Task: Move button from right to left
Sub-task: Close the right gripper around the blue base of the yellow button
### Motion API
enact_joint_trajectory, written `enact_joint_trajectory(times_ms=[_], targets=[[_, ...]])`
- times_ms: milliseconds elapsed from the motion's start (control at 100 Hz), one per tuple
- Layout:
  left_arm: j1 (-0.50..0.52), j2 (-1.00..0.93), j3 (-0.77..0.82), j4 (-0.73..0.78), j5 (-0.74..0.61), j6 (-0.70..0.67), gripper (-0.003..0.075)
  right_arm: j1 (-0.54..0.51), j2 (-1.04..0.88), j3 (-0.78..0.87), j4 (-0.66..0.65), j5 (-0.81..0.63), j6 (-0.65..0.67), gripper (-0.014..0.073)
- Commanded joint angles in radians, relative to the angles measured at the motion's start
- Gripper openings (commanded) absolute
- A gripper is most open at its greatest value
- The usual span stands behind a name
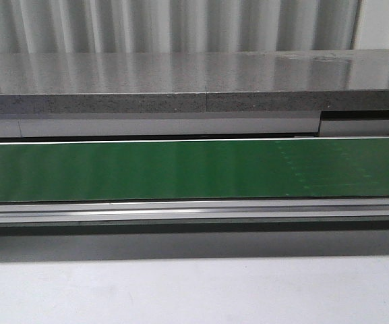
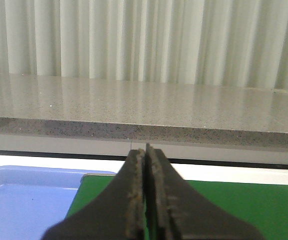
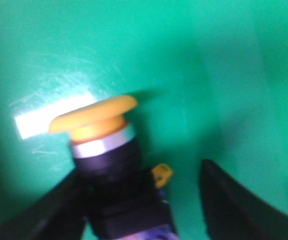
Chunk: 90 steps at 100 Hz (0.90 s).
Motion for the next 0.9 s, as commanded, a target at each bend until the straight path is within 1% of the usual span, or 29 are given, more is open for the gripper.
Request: enact_joint_trajectory(times_ms=[0, 40, 90, 230, 350, 450, 500, 620, 760, 890], targets=[[0.000, -0.035, 0.024, -0.002, -0.078, -0.001, -0.0020, -0.002, -0.037, -0.025, -0.016, -0.034, -0.014, 0.0294], [0.000, -0.035, 0.024, -0.002, -0.078, -0.001, -0.0020, -0.002, -0.042, -0.026, -0.016, -0.030, -0.014, 0.0247], [0.000, -0.035, 0.024, -0.002, -0.078, -0.001, -0.0020, -0.002, -0.051, -0.026, -0.016, -0.028, -0.014, 0.0223], [0.000, -0.035, 0.024, -0.002, -0.078, -0.001, -0.0020, -0.002, -0.109, -0.026, -0.007, -0.020, -0.014, 0.0225], [0.000, -0.035, 0.024, -0.002, -0.078, -0.001, -0.0020, -0.002, -0.198, -0.026, 0.051, 0.001, -0.014, 0.0225], [0.000, -0.035, 0.024, -0.002, -0.078, -0.001, -0.0020, 0.014, -0.289, -0.026, 0.125, 0.054, -0.014, 0.0225], [0.000, -0.035, 0.024, -0.002, -0.078, -0.001, -0.0020, 0.034, -0.327, -0.024, 0.147, 0.081, -0.014, 0.0225], [0.000, -0.035, 0.024, -0.002, -0.078, -0.001, -0.0020, 0.116, -0.388, -0.023, 0.149, 0.142, -0.014, 0.0225], [0.000, -0.035, 0.024, -0.002, -0.078, -0.001, -0.0020, 0.210, -0.397, -0.019, 0.149, 0.199, -0.013, 0.0225], [0.000, -0.035, 0.024, -0.002, -0.078, -0.001, -0.0020, 0.262, -0.396, 0.010, 0.150, 0.206, -0.013, 0.0225]])
